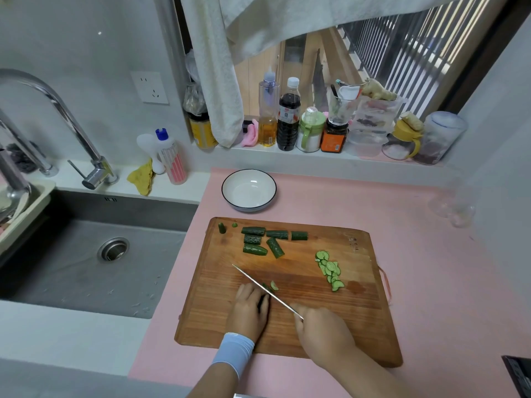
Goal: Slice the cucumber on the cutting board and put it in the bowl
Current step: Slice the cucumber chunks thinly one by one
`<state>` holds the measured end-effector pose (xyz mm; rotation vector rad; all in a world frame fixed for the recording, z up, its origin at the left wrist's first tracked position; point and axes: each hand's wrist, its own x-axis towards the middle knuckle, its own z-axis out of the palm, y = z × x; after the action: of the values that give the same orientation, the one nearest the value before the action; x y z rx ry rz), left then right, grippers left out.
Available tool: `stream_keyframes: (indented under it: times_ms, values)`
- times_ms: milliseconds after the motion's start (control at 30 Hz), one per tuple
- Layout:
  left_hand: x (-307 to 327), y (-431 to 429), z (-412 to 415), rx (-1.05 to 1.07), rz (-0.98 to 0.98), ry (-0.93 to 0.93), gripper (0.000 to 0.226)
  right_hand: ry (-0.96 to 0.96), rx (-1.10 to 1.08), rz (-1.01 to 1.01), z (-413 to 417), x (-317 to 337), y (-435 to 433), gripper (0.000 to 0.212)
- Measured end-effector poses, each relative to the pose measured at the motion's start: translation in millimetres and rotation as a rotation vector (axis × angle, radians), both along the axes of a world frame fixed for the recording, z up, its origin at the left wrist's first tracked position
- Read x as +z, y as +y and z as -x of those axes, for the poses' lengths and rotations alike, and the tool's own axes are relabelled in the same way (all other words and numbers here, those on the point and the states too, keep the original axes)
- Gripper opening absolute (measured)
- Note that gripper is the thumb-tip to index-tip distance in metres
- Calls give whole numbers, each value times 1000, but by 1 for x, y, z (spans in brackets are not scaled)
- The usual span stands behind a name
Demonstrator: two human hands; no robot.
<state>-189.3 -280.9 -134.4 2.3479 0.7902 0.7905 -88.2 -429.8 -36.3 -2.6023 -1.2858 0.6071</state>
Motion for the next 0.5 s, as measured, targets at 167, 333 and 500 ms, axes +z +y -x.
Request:
stream_keyframes:
  times_ms: [167, 333, 500]
  values:
    - [1, -1, 4, -1, -19, -19, 17, -13, 10, -10, 1, -2, 0, 27]
    - [-1, 0, 2, 9, -19, -11, 16, -8, -3, -26, 3, -1, -4, 37]
    - [-1, 1, 2, -4, -20, -13, 25, -42, 12, -48, 5, 1, -12, 40]
